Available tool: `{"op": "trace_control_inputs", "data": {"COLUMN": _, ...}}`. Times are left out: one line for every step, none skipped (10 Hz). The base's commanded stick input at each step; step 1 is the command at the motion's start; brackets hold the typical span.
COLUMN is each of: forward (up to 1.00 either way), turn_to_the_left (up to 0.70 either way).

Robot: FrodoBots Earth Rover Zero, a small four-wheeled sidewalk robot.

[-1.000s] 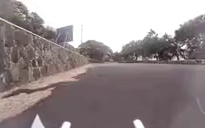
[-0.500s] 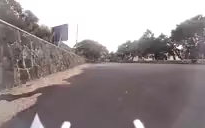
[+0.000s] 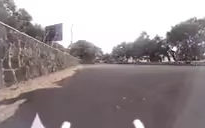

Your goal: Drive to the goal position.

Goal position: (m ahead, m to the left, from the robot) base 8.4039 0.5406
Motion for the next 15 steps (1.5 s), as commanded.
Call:
{"op": "trace_control_inputs", "data": {"forward": 0.70, "turn_to_the_left": 0.00}}
{"op": "trace_control_inputs", "data": {"forward": 0.70, "turn_to_the_left": 0.00}}
{"op": "trace_control_inputs", "data": {"forward": 0.70, "turn_to_the_left": 0.00}}
{"op": "trace_control_inputs", "data": {"forward": 0.70, "turn_to_the_left": 0.00}}
{"op": "trace_control_inputs", "data": {"forward": 0.70, "turn_to_the_left": 0.00}}
{"op": "trace_control_inputs", "data": {"forward": 0.70, "turn_to_the_left": 0.00}}
{"op": "trace_control_inputs", "data": {"forward": 0.70, "turn_to_the_left": 0.00}}
{"op": "trace_control_inputs", "data": {"forward": 0.70, "turn_to_the_left": 0.00}}
{"op": "trace_control_inputs", "data": {"forward": 0.70, "turn_to_the_left": 0.00}}
{"op": "trace_control_inputs", "data": {"forward": 0.70, "turn_to_the_left": 0.00}}
{"op": "trace_control_inputs", "data": {"forward": 0.70, "turn_to_the_left": 0.00}}
{"op": "trace_control_inputs", "data": {"forward": 0.70, "turn_to_the_left": 0.00}}
{"op": "trace_control_inputs", "data": {"forward": 0.70, "turn_to_the_left": 0.00}}
{"op": "trace_control_inputs", "data": {"forward": 0.70, "turn_to_the_left": -0.18}}
{"op": "trace_control_inputs", "data": {"forward": 0.70, "turn_to_the_left": -0.35}}
